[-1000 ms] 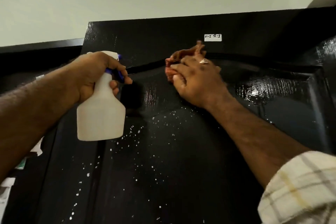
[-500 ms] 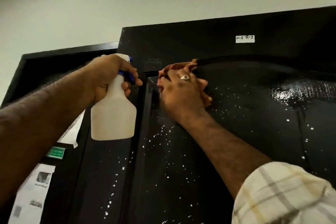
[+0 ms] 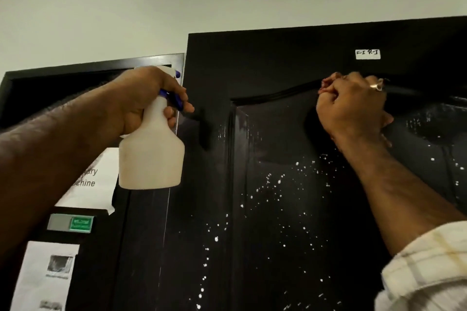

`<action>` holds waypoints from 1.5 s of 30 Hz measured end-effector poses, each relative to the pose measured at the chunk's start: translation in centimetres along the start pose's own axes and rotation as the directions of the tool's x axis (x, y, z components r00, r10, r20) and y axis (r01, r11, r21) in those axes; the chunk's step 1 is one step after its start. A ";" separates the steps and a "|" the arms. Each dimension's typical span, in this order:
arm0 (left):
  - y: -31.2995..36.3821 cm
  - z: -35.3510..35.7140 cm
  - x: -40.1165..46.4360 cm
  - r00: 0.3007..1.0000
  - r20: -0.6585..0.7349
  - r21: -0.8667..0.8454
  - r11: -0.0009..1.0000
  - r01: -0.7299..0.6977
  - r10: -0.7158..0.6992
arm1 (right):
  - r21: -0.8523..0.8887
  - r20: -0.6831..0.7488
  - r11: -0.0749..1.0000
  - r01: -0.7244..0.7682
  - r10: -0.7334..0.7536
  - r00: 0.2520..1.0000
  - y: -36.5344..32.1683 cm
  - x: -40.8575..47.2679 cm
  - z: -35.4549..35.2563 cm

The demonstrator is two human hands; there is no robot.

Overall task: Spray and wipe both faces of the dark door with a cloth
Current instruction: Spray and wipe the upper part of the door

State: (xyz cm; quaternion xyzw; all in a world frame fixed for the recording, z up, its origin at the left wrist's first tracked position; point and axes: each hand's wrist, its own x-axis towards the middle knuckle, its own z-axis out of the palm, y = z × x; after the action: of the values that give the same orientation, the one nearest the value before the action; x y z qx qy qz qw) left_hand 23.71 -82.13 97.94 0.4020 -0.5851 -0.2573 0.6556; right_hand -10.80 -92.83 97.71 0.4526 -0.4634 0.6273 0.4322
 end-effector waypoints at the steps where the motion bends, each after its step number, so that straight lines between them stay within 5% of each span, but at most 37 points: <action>1: -0.2 -0.5 0.1 1.000 0.005 -0.007 1.000 0.005 -0.005 | -0.012 -0.007 1.000 -0.018 0.017 1.000 -1.1 -0.3 0.3; 6: -1.2 -2.8 0.4 1.000 0.004 -0.008 1.000 0.004 -0.004 | 0.133 0.075 0.954 0.267 -0.279 0.958 -9.5 -5.5 2.0; 10: -1.6 -4.3 -0.1 1.000 0.005 0.010 1.000 -0.008 0.008 | 0.164 0.119 0.874 0.457 -0.478 0.870 -8.5 -4.2 2.1; 15: -1.8 -5.9 -0.3 0.999 0.051 -0.024 1.000 -0.018 0.019 | 0.028 -0.004 0.997 0.077 -0.077 0.997 -4.2 -1.4 0.7; 18: -1.6 -5.7 -0.2 0.997 0.079 -0.021 1.000 -0.012 0.013 | 0.033 0.025 0.978 0.206 -0.207 0.978 -9.0 -4.1 1.4; 22: -1.5 -5.3 -0.2 0.995 0.094 -0.033 0.999 -0.017 0.020 | 0.206 0.158 0.858 0.469 -0.503 0.850 -13.1 -7.8 2.5; 24: -1.5 -4.9 -0.2 0.994 0.110 -0.029 0.999 -0.019 0.022 | 0.170 0.153 0.868 0.466 -0.490 0.858 -12.6 -7.2 2.8; 28: -1.6 -4.5 0.4 0.994 0.111 -0.016 1.000 -0.011 0.013 | 0.097 0.115 0.972 0.212 -0.223 0.968 -15.1 -8.2 4.0; 30: -1.8 -4.6 0.7 0.996 0.088 -0.008 1.000 -0.011 0.011 | 0.233 0.151 0.910 0.342 -0.381 0.912 -16.6 -10.2 5.1; 32: -2.0 -4.9 0.8 0.998 0.068 0.002 1.000 -0.013 0.013 | 0.310 0.192 0.747 0.588 -0.655 0.731 -16.3 -10.2 5.4; 33: -2.1 -5.1 0.8 0.998 0.059 0.006 1.000 -0.015 0.015 | 0.300 0.180 0.716 0.631 -0.692 0.700 -15.9 -9.2 5.6; 36: -2.3 -5.7 1.0 0.999 0.041 0.007 1.000 -0.023 0.023 | 0.206 0.140 0.903 0.378 -0.410 0.901 -16.7 -6.1 5.7; 37: -2.3 -6.0 1.0 0.999 0.040 0.004 1.000 -0.027 0.027 | 0.180 0.148 0.922 0.342 -0.369 0.917 -17.9 -6.2 5.9; 38: -2.5 -6.1 1.1 0.999 0.040 0.004 1.000 -0.030 0.030 | 0.185 0.160 0.897 0.401 -0.430 0.888 -19.0 -7.0 6.2; 41: -2.7 -6.1 1.1 1.000 0.022 0.023 1.000 -0.021 0.020 | 0.301 0.269 0.678 0.670 -0.735 0.623 -19.6 -9.7 6.5; 45: -2.3 -5.2 0.8 1.000 0.018 0.011 1.000 -0.001 0.001 | 0.356 0.321 0.525 0.773 -0.846 0.426 -15.3 -9.2 4.2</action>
State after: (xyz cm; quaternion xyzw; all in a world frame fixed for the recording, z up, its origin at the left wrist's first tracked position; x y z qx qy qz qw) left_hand 29.25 -82.85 96.53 0.4029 -0.5927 -0.2575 0.6481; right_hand 6.59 -95.07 92.34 0.7845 -0.2250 0.2491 0.5214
